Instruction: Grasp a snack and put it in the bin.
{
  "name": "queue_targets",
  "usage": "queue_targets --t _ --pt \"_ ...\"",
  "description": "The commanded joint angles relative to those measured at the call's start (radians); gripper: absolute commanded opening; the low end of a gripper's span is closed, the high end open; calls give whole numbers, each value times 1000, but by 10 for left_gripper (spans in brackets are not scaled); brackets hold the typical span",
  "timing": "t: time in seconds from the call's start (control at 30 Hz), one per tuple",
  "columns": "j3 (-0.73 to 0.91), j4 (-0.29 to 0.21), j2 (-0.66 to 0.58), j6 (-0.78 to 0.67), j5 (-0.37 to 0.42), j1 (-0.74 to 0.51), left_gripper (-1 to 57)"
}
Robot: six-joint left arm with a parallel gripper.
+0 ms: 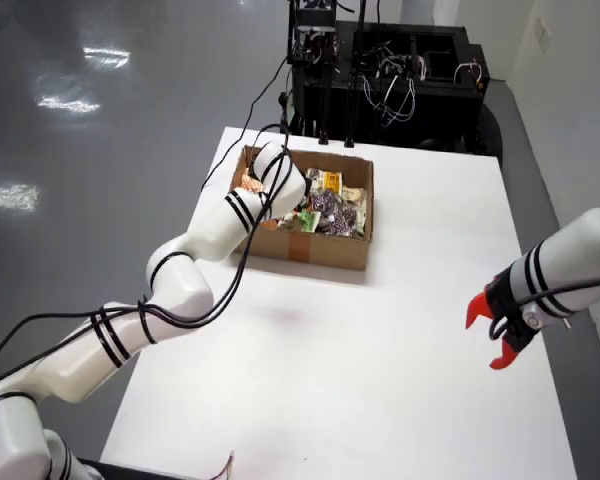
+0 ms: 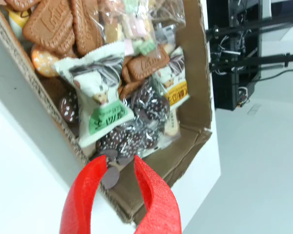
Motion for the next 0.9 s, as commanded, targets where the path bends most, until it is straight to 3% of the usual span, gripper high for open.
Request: queue_targets --t 0.03,0.23,0.47,0.9 --pt "-21 -6 -9 24 32 -21 120" --pt "27 -19 -67 28 56 -57 70" --pt "246 -24 -220 -10 61 -91 17" --pt "615 -33 -447 -96 48 -202 -2"
